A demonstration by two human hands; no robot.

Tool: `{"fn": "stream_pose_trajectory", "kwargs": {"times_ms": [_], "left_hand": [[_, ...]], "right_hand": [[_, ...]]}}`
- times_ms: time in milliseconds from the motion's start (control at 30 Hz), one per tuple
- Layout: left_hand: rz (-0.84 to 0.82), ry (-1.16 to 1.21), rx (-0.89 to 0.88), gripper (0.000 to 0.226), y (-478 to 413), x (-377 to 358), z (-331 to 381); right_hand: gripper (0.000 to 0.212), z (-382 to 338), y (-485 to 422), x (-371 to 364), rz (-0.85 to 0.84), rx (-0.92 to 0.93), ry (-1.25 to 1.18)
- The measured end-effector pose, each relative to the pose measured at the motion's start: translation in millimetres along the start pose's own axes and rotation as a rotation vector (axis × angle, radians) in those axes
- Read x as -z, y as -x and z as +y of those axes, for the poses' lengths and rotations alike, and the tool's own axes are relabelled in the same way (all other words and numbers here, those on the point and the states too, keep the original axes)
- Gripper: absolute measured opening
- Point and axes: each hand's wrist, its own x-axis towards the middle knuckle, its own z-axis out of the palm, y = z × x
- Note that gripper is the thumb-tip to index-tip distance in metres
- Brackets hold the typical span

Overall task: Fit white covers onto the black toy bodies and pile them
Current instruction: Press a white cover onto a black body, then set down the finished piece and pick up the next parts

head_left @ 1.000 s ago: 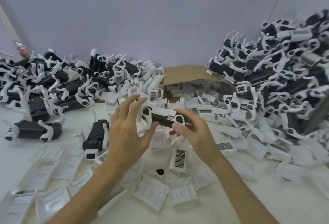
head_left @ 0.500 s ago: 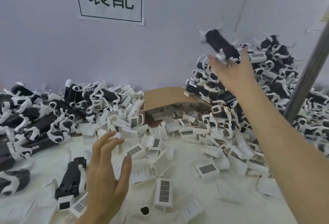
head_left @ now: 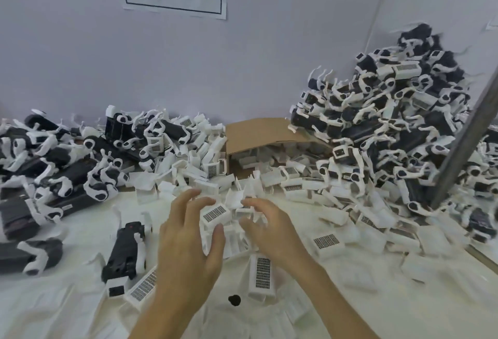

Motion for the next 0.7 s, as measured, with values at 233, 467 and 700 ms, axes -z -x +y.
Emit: {"fn": "stream_pose_trajectory", "kwargs": {"times_ms": [233, 467, 700], "left_hand": [[-0.115, -0.508, 0.399, 0.051, -26, 29, -29], [-0.345, -0.502, 0.732, 0.034, -37, 61, -67], [-0.332, -0.556, 0.666, 0.025, -36, 63, -65]], "right_hand": [[0.041, 15, 6, -11, -0.081, 0.001, 0.054], [0.016, 12, 9, -3, 0.076, -0.042, -0.012], [0.028, -1, 6, 15, 0.084, -0.195, -0.632]]}}
